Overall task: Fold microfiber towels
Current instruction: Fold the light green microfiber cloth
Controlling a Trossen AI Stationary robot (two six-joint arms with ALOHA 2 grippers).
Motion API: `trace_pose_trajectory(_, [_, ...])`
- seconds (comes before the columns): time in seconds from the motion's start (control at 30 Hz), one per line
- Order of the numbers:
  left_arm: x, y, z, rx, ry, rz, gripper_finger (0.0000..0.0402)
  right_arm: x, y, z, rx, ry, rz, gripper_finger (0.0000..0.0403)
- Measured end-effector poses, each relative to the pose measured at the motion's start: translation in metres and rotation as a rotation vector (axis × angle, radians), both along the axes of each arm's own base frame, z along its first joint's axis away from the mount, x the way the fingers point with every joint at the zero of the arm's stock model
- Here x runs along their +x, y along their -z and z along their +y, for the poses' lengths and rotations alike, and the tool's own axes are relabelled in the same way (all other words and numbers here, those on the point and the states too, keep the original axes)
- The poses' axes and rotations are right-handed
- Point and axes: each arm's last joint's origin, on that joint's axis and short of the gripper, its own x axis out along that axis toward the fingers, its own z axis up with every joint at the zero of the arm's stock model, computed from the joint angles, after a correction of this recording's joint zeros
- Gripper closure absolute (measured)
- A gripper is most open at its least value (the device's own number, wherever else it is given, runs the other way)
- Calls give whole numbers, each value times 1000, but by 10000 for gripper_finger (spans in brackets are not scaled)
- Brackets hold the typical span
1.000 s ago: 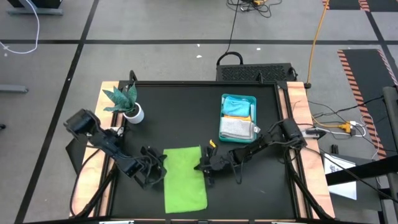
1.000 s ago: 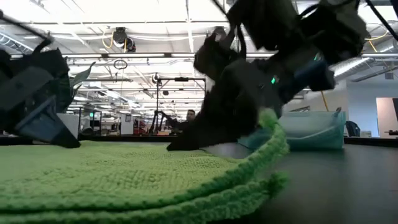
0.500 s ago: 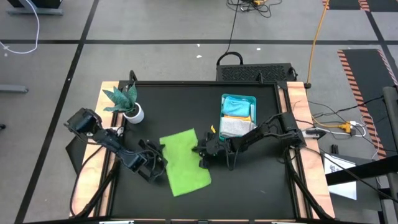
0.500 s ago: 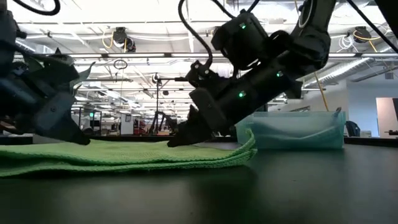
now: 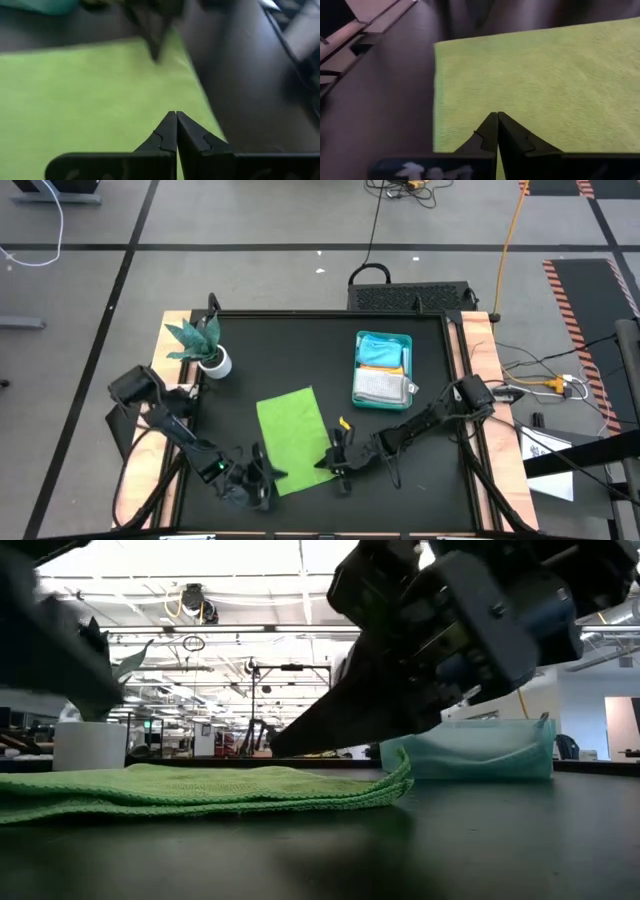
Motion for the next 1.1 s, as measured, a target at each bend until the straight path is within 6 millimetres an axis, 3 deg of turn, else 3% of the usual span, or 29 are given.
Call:
trace_pose_trajectory(0.13, [-7,19,-16,-20,130,59,397,-3,2,3,-11,-11,23,403])
trace_pose_trajectory(0.37, [-20,42,-28,-20,165,118,396,-1,3,-1,-17,2,32,403])
trace_pose_trajectory(0.5, [-32,29,-32,-19,203,130,398,-2,3,0,-44,-17,26,403])
trace_pose_trajectory(0.67, [-46,-6,-36,24,228,10,399,-8,-5,14,-113,-101,-1,403])
trace_pose_trajectory(0.83, [-41,-21,-43,50,295,-121,387,-14,-14,25,-162,-164,-39,403])
trace_pose_trajectory(0.97, [-33,-24,-40,-2,288,-129,354,-14,-17,25,-156,-162,-46,403])
trace_pose_trajectory(1.1, [-28,-23,-37,98,386,-113,290,-14,-16,24,-156,-155,-44,403])
